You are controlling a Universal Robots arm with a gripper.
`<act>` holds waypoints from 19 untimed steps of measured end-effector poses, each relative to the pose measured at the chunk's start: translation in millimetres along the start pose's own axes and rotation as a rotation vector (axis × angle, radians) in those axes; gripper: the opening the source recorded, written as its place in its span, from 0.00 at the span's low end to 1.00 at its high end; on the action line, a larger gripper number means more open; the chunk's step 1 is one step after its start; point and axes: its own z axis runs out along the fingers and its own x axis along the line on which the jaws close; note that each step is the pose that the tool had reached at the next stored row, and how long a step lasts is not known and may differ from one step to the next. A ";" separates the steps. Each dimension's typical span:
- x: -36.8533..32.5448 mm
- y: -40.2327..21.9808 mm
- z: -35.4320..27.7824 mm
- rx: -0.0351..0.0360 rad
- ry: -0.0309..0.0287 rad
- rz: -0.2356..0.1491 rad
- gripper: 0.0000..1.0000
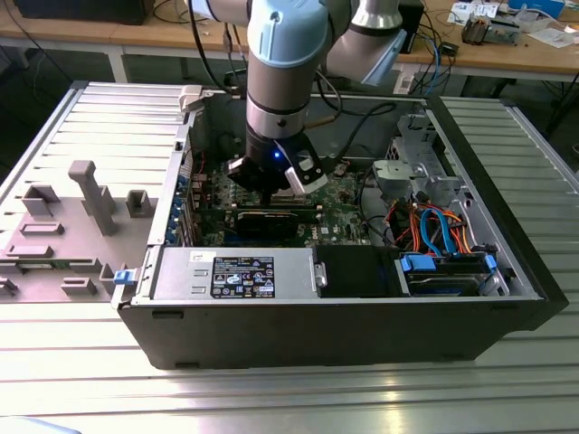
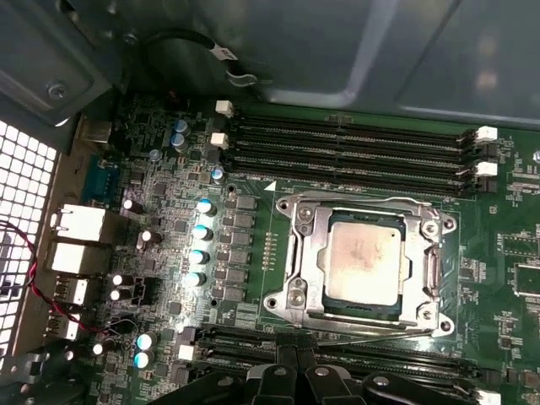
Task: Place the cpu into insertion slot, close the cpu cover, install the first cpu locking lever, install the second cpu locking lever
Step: 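Install the second cpu locking lever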
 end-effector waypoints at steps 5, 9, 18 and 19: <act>4.3 -1.1 3.3 -0.0191 -0.0003 -0.013 0.11; 4.4 -1.1 3.4 -0.0199 -0.0005 -0.013 0.11; 4.3 -1.8 7.6 -0.0315 -0.0020 -0.014 0.11; 4.3 -2.0 8.5 -0.0326 -0.0021 -0.014 0.11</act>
